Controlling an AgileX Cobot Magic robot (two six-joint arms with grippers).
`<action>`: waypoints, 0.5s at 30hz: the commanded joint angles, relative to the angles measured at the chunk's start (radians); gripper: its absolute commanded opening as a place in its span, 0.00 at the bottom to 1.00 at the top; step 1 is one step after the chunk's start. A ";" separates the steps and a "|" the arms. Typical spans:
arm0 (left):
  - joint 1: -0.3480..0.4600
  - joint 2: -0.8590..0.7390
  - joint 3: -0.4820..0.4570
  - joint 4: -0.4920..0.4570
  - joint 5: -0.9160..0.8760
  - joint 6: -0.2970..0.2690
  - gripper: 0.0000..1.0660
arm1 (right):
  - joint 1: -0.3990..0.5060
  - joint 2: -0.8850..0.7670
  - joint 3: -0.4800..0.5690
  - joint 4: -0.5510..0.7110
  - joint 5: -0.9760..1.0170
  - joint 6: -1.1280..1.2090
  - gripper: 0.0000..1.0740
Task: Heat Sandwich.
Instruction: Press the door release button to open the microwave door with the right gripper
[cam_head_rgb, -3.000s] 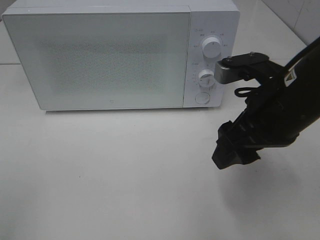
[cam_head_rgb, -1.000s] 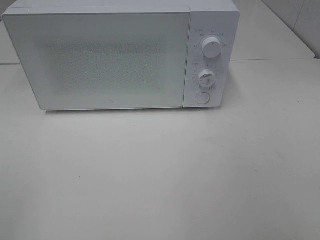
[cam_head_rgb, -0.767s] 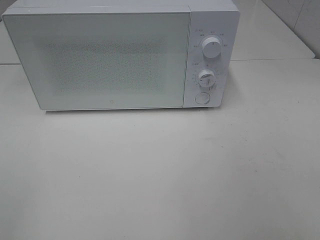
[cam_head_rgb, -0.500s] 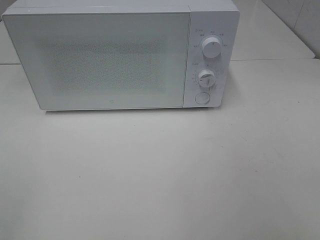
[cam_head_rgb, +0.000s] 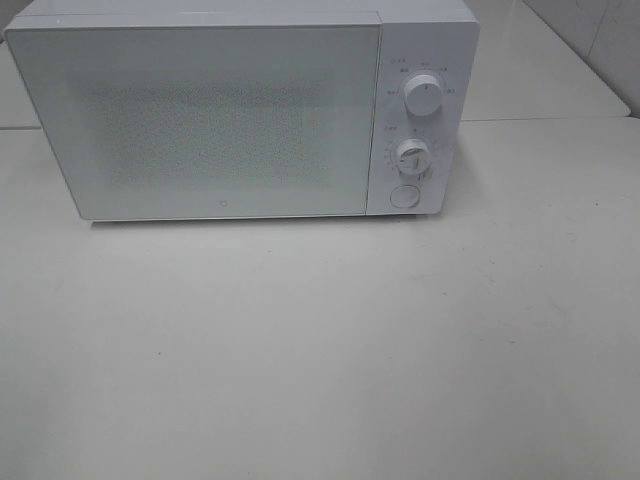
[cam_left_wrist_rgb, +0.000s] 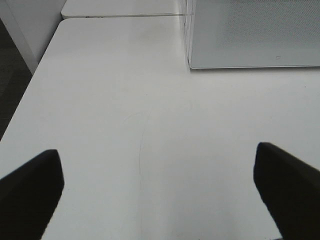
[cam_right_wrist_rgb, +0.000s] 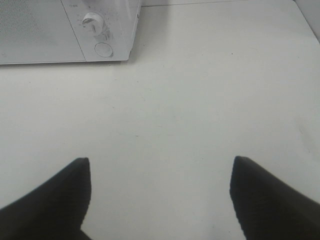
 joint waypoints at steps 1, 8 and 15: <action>0.000 -0.021 0.004 -0.005 -0.008 -0.001 0.92 | -0.008 -0.027 0.001 -0.006 -0.015 0.004 0.69; 0.000 -0.021 0.004 -0.005 -0.008 -0.001 0.92 | -0.008 0.003 0.001 -0.006 -0.015 0.003 0.69; 0.000 -0.021 0.004 -0.005 -0.008 -0.001 0.92 | -0.007 0.102 -0.011 -0.006 -0.030 0.003 0.69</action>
